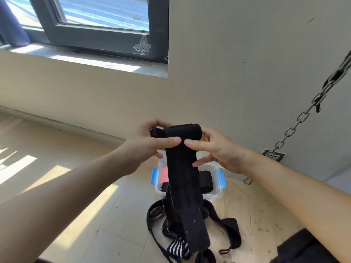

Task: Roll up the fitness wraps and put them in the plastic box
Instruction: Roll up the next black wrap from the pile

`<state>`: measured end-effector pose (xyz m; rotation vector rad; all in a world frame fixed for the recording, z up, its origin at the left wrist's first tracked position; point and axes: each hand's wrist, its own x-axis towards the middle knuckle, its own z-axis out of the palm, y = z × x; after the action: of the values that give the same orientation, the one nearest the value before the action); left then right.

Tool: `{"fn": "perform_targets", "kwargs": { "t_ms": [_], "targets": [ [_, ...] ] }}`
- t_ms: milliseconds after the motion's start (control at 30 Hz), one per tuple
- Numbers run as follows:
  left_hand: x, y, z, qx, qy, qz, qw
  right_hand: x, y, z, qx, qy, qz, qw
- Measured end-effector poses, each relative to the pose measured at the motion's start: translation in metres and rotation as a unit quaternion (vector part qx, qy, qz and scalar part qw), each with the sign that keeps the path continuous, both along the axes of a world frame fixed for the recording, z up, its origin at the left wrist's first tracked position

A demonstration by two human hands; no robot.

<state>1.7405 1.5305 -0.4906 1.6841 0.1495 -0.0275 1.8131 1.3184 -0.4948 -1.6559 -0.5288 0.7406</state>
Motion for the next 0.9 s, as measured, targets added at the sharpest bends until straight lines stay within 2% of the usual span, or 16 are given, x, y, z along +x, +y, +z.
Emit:
{"fn": "perform_targets", "kwargs": {
  "t_ms": [167, 333, 467, 600, 733, 833, 900],
  "targets": [
    [-0.0006, -0.0019, -0.0017, -0.004, -0.037, -0.008, 0.999, -0.0017, 0.0038, 0.0011, -0.017, 0.010, -0.008, 1.000],
    [-0.0003, -0.0032, -0.0052, -0.010, -0.048, -0.007, 0.999, -0.0025, 0.0063, -0.0015, 0.017, 0.008, -0.041, 0.999],
    [-0.0012, -0.0017, -0.0043, -0.017, 0.024, -0.021, 0.999, -0.0025, 0.0039, -0.0007, 0.052, 0.013, -0.041, 0.998],
    [-0.0058, -0.0002, -0.0017, -0.027, 0.092, -0.113, 0.989, -0.0012, 0.0023, -0.0020, 0.076, 0.003, -0.049, 0.996],
    [-0.0050, -0.0039, -0.0004, -0.005, 0.082, -0.074, 0.994, -0.0012, 0.0030, -0.0057, 0.088, -0.030, -0.053, 0.994],
    [-0.0030, -0.0027, -0.0044, 0.003, 0.067, -0.046, 0.997, -0.0013, 0.0036, -0.0080, 0.061, -0.085, -0.049, 0.993],
    [-0.0022, -0.0015, -0.0059, -0.002, 0.057, -0.041, 0.998, -0.0012, 0.0020, -0.0062, 0.038, -0.091, -0.040, 0.994]
  ]
}}
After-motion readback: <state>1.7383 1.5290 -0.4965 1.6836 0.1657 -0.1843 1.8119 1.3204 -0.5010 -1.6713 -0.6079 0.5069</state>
